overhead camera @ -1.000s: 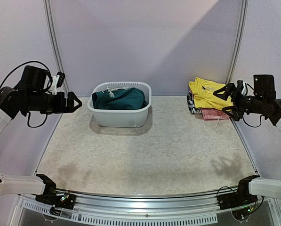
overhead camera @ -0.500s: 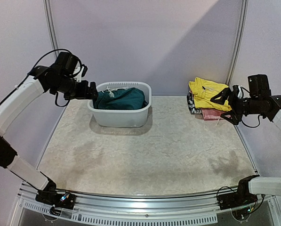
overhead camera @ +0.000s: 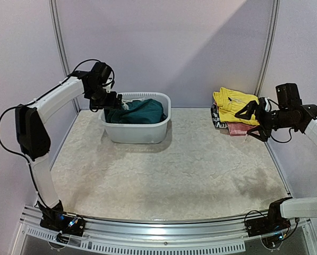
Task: Fold and stack the mixed laundry pile
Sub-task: Pick up the crumpled shorts and place them in the bin.
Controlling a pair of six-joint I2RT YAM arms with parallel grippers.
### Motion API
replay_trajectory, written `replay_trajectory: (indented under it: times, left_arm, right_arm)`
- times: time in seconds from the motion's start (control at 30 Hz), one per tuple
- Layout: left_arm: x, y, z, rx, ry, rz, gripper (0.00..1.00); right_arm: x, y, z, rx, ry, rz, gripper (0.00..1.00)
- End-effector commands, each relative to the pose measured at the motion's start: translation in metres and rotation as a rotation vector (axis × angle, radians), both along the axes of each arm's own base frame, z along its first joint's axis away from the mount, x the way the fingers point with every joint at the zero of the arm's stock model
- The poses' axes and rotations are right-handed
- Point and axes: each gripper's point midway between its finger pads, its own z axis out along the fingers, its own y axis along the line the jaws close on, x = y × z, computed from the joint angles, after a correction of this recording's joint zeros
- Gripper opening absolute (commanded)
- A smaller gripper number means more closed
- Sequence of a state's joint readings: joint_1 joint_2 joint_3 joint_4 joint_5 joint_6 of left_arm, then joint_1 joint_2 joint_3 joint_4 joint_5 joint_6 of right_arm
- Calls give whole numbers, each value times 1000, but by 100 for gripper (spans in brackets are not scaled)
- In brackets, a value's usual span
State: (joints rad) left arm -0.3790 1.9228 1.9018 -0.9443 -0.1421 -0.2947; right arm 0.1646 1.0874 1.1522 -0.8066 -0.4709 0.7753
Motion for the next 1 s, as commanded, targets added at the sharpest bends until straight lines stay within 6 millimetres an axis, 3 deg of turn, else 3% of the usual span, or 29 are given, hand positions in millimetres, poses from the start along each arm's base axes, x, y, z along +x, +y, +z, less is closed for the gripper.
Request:
replay_trajectory:
  times: [0.0, 0.17, 0.8, 0.9, 0.97]
  left_arm:
    - [22, 7, -13, -1, 19, 17, 94]
    - [40, 4, -33, -25, 48, 28, 94]
    - [89, -26, -77, -121, 61, 33, 91]
    - [99, -32, -77, -147, 40, 33, 86]
    - [104, -39, -76, -177, 26, 24, 77]
  right_arm:
    - [6, 7, 13, -7, -27, 50, 99]
    - [14, 10, 15, -21, -22, 76, 99]
    - [32, 21, 2, -26, 24, 157, 99]
    - [33, 21, 0, -25, 29, 160, 99]
    - [35, 22, 0, -24, 28, 160, 99]
